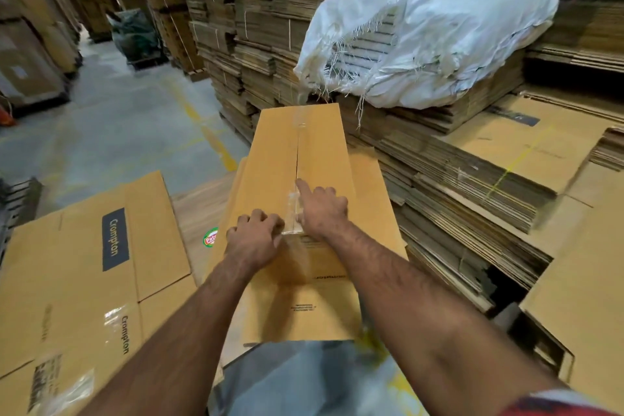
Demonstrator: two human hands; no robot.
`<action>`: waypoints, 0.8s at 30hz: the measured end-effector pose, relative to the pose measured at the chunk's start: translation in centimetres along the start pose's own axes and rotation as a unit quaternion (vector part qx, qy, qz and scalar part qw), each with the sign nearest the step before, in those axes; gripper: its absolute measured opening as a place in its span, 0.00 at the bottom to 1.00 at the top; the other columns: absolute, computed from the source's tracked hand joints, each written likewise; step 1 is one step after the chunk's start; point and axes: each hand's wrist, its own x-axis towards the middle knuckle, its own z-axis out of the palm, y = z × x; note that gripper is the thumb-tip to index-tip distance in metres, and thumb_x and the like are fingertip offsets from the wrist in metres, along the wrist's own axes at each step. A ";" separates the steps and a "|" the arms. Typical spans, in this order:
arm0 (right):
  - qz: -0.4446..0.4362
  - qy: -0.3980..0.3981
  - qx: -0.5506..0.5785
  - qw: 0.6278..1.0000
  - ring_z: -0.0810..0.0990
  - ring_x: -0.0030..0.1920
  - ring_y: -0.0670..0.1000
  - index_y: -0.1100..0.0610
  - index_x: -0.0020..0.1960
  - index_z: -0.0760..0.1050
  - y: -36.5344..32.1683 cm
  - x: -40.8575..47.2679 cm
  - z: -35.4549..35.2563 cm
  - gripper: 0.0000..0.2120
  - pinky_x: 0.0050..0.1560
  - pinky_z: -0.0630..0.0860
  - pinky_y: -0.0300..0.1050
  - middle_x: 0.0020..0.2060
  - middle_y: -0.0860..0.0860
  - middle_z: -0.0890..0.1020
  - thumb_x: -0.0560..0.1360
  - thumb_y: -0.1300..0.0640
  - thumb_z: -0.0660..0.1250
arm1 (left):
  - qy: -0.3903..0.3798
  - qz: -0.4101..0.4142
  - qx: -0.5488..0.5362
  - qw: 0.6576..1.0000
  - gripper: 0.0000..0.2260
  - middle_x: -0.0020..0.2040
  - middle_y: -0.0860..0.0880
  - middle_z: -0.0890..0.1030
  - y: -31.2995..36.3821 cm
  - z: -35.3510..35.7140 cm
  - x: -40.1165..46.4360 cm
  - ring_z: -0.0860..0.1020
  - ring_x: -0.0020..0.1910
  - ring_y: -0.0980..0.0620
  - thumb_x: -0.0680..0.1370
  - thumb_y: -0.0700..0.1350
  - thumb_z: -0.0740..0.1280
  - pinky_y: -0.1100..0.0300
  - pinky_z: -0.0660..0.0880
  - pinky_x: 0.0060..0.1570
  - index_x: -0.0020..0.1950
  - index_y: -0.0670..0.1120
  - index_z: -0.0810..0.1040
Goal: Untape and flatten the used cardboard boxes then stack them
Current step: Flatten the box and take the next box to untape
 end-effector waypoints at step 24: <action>-0.031 0.132 0.077 0.988 0.71 0.55 0.54 0.45 0.55 0.76 1.3 5.1 2.4 0.09 0.52 0.65 0.53 0.52 0.49 0.74 0.80 0.55 0.60 | -0.081 0.030 -0.168 0.982 0.38 0.53 0.52 0.69 -4.5 -0.2 4.6 0.66 0.54 0.51 0.57 0.76 0.59 0.57 0.64 0.54 0.59 0.57 0.73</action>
